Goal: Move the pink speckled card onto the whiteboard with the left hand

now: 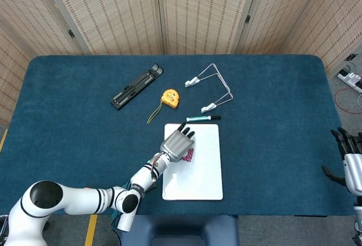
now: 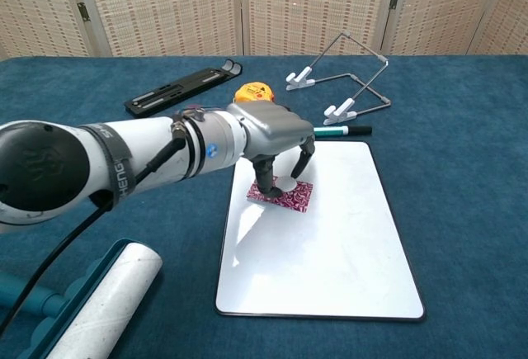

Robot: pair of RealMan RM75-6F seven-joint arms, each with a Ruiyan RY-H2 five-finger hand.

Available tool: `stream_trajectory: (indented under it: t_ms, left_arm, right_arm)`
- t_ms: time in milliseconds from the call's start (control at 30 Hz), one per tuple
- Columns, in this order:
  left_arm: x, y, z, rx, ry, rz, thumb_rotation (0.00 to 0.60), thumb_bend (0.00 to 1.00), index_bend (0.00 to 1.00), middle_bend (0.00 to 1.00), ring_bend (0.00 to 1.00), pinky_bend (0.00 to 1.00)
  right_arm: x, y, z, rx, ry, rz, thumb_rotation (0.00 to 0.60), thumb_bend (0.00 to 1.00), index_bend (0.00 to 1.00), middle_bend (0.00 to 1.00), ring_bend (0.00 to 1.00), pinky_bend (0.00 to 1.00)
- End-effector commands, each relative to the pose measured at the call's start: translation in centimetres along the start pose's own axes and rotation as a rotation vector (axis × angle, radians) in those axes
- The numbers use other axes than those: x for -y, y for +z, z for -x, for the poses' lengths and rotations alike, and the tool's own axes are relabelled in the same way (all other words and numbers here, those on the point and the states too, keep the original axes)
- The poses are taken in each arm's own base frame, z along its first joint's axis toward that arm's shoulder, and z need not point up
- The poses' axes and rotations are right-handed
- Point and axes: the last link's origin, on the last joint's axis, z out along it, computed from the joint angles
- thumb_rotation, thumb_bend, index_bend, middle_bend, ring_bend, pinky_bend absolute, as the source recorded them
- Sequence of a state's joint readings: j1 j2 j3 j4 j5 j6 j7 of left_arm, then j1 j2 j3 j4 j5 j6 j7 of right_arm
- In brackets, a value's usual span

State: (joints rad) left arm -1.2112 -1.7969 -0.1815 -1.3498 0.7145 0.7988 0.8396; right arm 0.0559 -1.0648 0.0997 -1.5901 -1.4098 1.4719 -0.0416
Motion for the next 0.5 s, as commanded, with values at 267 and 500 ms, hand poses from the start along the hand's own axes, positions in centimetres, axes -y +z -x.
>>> stream_trajectory:
  t_ms: [267, 500]
  left_arm:
    - [0.0, 0.0, 0.1, 0.006, -0.005, -0.018, 0.600, 0.32, 0.26, 0.19, 0.13, 0.00]
    - [1.9, -1.4, -0.8, -0.052, -0.126, -0.073, 0.600, 0.30, 0.22, 0.19, 0.13, 0.00]
  right_arm:
    - [-0.2, -0.2, -0.3, -0.008, 0.000, 0.010, 0.600, 0.23, 0.10, 0.11, 0.14, 0.00]
    - [-0.2, -0.1, -0.2, -0.006, 0.005, 0.008, 0.600, 0.23, 0.10, 0.11, 0.14, 0.00]
